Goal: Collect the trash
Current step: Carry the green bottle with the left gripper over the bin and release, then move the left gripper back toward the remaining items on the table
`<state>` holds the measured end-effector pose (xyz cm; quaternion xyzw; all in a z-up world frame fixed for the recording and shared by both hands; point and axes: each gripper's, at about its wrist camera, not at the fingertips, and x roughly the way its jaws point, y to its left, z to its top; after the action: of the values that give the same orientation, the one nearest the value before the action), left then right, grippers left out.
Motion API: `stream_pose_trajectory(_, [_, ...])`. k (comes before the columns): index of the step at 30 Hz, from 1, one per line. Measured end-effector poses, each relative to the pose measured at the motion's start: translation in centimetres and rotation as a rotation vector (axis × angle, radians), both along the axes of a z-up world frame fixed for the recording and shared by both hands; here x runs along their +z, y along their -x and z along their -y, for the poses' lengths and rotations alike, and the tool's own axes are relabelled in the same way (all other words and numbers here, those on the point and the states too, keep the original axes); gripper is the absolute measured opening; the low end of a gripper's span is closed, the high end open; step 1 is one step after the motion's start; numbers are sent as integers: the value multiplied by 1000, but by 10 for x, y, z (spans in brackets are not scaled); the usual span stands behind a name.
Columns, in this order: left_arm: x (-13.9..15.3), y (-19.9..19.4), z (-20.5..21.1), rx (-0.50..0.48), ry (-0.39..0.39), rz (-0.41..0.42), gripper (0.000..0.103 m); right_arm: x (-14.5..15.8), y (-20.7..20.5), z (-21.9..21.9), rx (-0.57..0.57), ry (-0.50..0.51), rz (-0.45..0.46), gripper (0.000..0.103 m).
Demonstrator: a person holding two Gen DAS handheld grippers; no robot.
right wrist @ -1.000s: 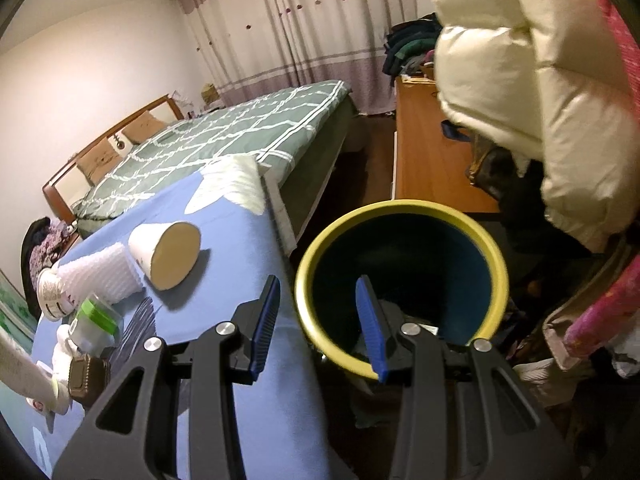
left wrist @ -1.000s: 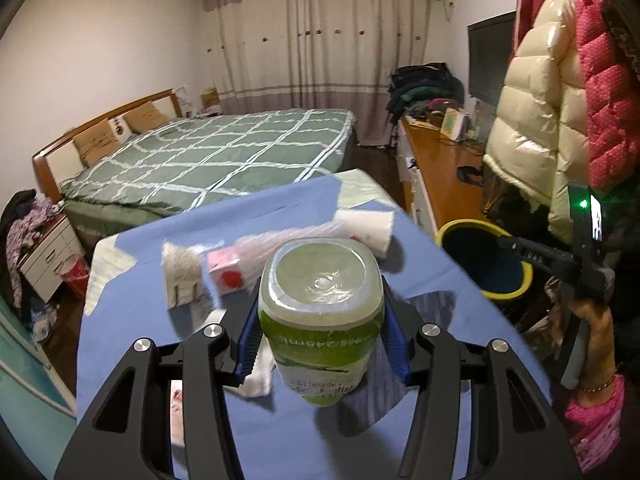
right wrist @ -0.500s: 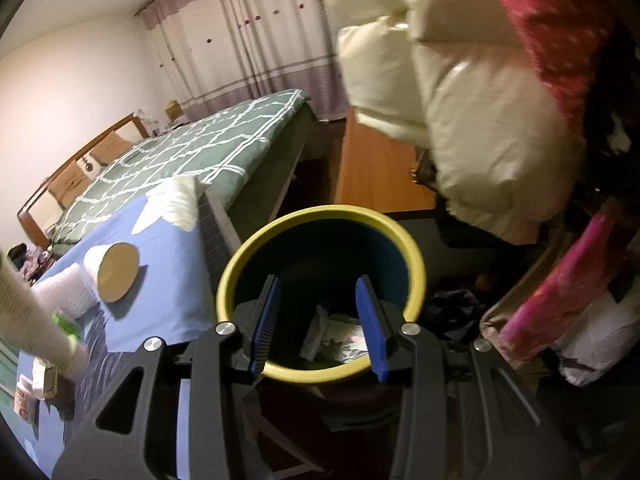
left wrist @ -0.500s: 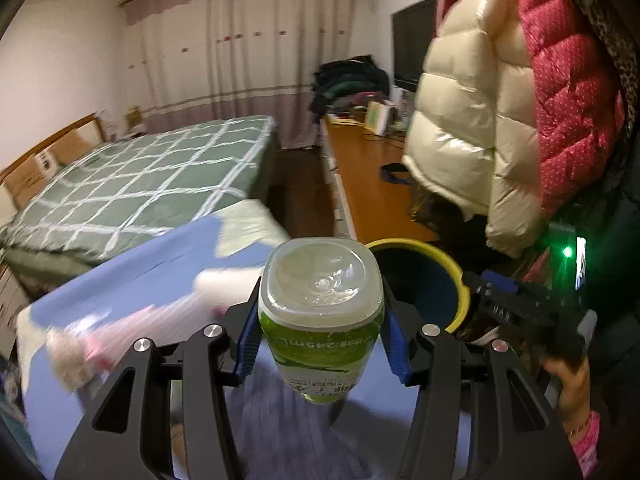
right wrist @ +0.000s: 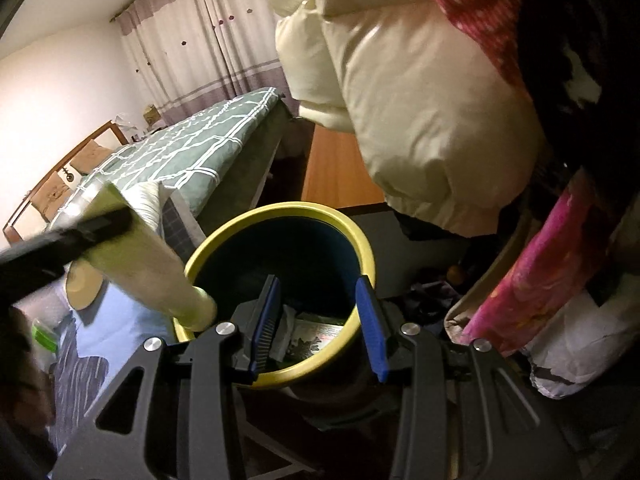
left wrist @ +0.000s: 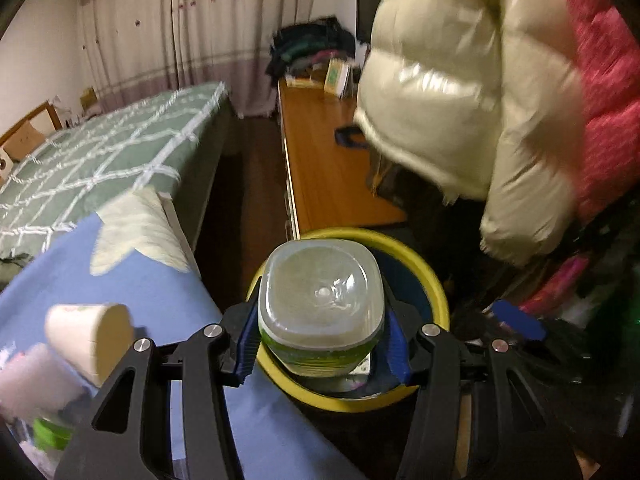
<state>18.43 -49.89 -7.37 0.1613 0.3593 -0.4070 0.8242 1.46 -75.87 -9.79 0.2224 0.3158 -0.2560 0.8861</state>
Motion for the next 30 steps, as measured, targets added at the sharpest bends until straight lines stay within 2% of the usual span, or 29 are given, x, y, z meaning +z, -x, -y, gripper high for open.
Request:
stream_pose_trajectory(3, [-23, -6, 12, 16, -41, -37, 52, -4, 0, 2, -11, -2, -11, 43])
stream_pose_trajectory(4, [-29, -8, 12, 26, -50, -54, 56, -5, 1, 3, -11, -3, -15, 44])
stream_pose_trajectory(5, [-32, -9, 8, 33, -46, -63, 72, -7, 0, 2, -10, -3, -22, 44])
stream_pose_trajectory(7, [-28, -6, -4, 57, -11, -61, 81, -8, -1, 0, -6, 0, -26, 44])
stream_pose_trajectory(11, [-7, 0, -33, 81, 36, -45, 87, -9, -4, -6, 6, -1, -31, 44])
stream_pose_trajectory(15, [30, 11, -100, 131, 128, -37, 94, -6, -11, -19, 41, 8, -26, 44])
stream_pose_trajectory(19, [60, 27, -194, 265, 193, 23, 98, -3, -24, -41, 99, 17, -27, 44])
stream_pose_trajectory(25, [81, 52, -332, 539, 208, 131, 98, 1, -49, -90, 211, 31, -33, 44])
stream_pose_trajectory(28, [82, 64, -386, 667, 194, 169, 98, 4, -59, -118, 271, 40, -36, 44])
stream_pose_trajectory(30, [80, 71, -416, 717, 192, 167, 98, 7, -70, -141, 323, 45, -37, 44])
